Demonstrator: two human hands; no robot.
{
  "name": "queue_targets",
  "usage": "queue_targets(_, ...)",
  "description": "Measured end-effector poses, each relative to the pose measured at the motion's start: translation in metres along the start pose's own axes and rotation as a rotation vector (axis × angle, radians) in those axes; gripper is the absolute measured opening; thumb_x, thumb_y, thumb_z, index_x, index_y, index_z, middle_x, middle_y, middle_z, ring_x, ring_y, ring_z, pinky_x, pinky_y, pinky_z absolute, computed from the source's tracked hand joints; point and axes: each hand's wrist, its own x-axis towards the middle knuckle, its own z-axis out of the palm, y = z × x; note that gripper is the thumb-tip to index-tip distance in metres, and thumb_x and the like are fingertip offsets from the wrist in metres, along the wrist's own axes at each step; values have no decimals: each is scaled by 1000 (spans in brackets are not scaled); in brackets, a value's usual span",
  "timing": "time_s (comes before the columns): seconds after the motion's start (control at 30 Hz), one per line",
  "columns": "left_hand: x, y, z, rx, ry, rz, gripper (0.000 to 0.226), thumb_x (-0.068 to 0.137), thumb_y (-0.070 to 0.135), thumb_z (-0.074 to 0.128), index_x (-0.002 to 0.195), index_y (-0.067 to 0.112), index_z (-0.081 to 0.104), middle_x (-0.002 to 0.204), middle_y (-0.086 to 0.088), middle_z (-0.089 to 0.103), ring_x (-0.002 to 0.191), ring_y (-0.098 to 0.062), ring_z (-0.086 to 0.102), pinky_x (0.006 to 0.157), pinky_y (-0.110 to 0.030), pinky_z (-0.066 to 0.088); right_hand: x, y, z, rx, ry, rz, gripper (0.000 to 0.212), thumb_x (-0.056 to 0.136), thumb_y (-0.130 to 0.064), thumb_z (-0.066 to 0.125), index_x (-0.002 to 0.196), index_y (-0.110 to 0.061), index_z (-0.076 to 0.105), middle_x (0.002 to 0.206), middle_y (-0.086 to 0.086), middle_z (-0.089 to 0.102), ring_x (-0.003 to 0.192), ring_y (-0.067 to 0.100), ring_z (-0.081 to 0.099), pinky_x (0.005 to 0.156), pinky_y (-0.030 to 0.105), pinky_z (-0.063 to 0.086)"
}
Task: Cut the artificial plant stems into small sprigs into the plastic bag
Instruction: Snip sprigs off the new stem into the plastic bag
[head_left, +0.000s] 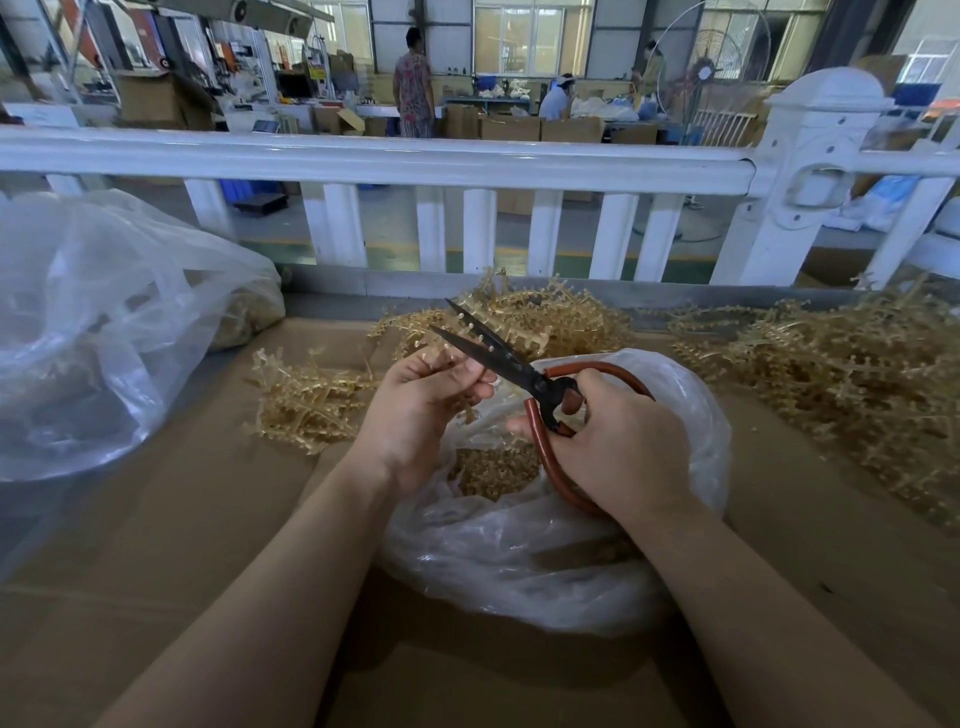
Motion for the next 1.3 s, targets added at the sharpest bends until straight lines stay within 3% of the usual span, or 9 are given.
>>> queue_targets(0.23,1,-1,-1,-10,0,-1,4,78,7,65,75,10,63,71,-5,66,65,-13,60,68,-20,52,-2,-2,-2,61,40,-41,60,75,-86,42,73,-26,45,60,-14,48,50,7,43,48,21,33)
queue_targets(0.37,1,-3,-1,39,-7,10,6,78,7,66,84,5,65,74,-5,67,67,-13,60,70,-21,52,-1,-2,-2,19,14,-6,72,72,-92,33,80,-25,58,68,-15,57,56,4,46,48,16,30)
queue_targets(0.57,3,-6,-5,86,7,10,11,81,6,66,90,-1,65,80,-9,67,71,-15,61,75,-24,53,-2,-2,-2,10,7,5,62,73,-92,36,78,-31,47,62,-19,46,51,0,40,47,15,27)
queue_targets(0.67,3,-6,-4,122,-2,22,10,81,10,68,88,3,66,78,-7,68,72,-14,61,76,-24,52,-3,-1,-1,0,5,7,52,76,-83,53,76,-31,46,58,-20,40,49,-2,37,46,14,25)
queue_targets(0.8,2,-6,-4,113,17,28,5,79,13,71,82,10,68,77,-4,68,74,-12,61,74,-24,49,-3,-1,-2,1,15,-1,48,78,-75,63,75,-30,46,62,-18,46,50,2,42,47,13,25)
queue_targets(0.97,3,-4,-4,70,39,128,9,88,8,66,85,13,72,93,-11,73,86,-21,67,87,-34,54,-3,-1,-3,-2,-14,16,48,78,-73,67,73,-30,46,60,-21,41,47,-2,36,48,11,22)
queue_targets(1.1,4,-3,-4,102,44,202,10,86,15,68,79,17,75,83,-5,74,79,-17,69,81,-29,55,-1,0,-5,42,-23,24,48,77,-72,67,74,-29,46,56,-25,30,48,-7,31,50,10,19)
queue_targets(1.3,5,-7,-6,165,54,216,11,87,16,65,87,5,67,77,-2,71,75,-14,66,81,-27,54,-3,5,-3,76,-69,21,52,78,-76,58,71,-26,47,56,-19,39,50,3,41,51,19,30)
